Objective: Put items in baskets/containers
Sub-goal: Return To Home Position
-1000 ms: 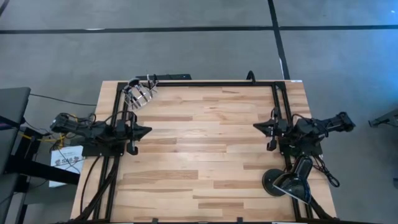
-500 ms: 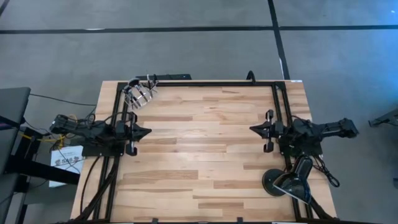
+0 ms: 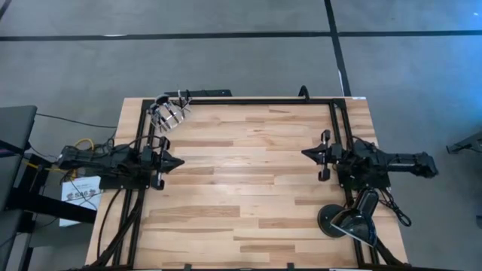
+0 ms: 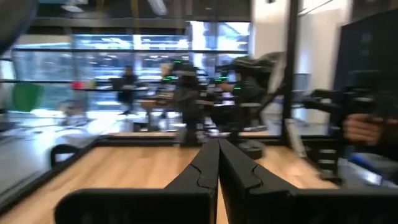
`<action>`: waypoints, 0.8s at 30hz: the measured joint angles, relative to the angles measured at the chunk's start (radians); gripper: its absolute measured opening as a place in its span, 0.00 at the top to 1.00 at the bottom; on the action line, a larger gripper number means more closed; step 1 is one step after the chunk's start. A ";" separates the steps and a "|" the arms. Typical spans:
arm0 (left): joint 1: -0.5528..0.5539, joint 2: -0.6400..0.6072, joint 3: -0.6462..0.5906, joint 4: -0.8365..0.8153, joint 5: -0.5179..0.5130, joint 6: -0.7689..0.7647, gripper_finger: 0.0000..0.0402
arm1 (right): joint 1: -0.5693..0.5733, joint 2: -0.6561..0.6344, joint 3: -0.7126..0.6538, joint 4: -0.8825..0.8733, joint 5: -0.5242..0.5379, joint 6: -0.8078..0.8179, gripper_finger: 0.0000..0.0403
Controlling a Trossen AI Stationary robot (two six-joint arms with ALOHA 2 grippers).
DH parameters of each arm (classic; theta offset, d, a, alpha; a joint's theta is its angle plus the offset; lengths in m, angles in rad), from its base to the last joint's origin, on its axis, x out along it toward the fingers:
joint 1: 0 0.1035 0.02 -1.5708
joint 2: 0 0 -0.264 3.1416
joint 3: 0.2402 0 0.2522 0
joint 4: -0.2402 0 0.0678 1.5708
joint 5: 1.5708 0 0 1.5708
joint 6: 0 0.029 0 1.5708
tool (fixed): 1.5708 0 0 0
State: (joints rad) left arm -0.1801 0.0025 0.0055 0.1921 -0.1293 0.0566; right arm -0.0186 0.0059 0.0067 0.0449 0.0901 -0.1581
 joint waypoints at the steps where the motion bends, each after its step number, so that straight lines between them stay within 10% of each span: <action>1: 0.017 0.000 0.000 0.000 0.043 -0.008 0.99 | -0.009 0.000 0.000 -0.001 -0.023 0.003 1.00; 24: 0.096 0.088 0.000 0.000 0.026 -0.061 0.99 | -0.055 0.007 -0.001 -0.023 -0.040 0.101 1.00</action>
State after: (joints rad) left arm -0.0841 0.0900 0.0055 0.1917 -0.1037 -0.0048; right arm -0.0740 0.0128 0.0055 0.0223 0.0505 -0.0566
